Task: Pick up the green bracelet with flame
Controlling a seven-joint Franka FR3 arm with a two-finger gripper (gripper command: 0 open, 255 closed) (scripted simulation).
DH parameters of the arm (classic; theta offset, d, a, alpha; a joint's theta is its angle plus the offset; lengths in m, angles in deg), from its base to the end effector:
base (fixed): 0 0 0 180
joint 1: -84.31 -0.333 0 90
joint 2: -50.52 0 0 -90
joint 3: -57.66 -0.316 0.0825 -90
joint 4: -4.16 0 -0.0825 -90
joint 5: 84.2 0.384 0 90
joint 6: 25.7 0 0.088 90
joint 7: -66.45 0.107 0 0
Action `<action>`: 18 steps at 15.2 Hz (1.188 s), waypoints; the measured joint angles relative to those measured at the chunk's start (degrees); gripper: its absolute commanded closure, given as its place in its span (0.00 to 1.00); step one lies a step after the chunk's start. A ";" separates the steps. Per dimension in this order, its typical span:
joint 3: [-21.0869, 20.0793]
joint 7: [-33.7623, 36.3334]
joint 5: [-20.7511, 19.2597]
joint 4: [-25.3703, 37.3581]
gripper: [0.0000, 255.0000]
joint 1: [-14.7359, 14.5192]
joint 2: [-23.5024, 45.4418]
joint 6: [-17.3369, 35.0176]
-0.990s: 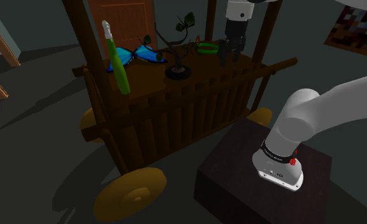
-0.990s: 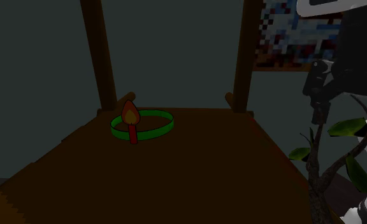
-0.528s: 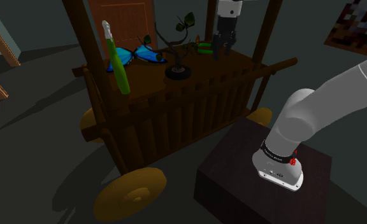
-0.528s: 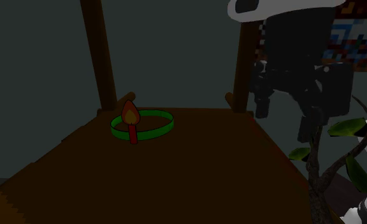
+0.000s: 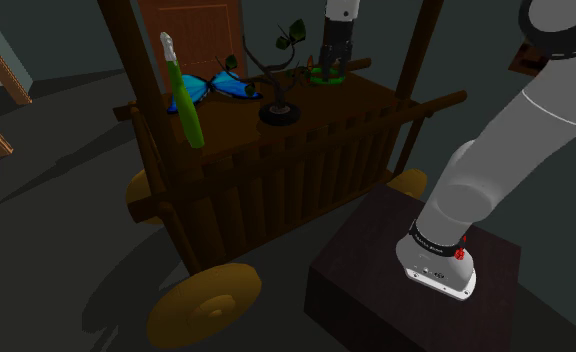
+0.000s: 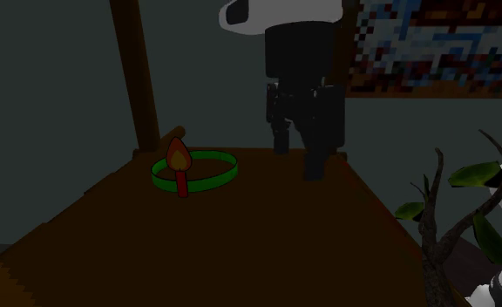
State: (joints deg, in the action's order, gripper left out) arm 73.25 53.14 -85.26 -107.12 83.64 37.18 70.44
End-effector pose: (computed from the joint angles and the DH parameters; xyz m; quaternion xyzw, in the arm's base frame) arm 0.4660 -0.1380 0.5739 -0.9995 0.0088 0.0140 0.0260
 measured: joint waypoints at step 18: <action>4.41 -14.40 7.04 23.34 0.00 3.63 25.97 1.60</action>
State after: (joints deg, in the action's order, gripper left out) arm 77.65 38.74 -78.22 -83.77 87.27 63.15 72.05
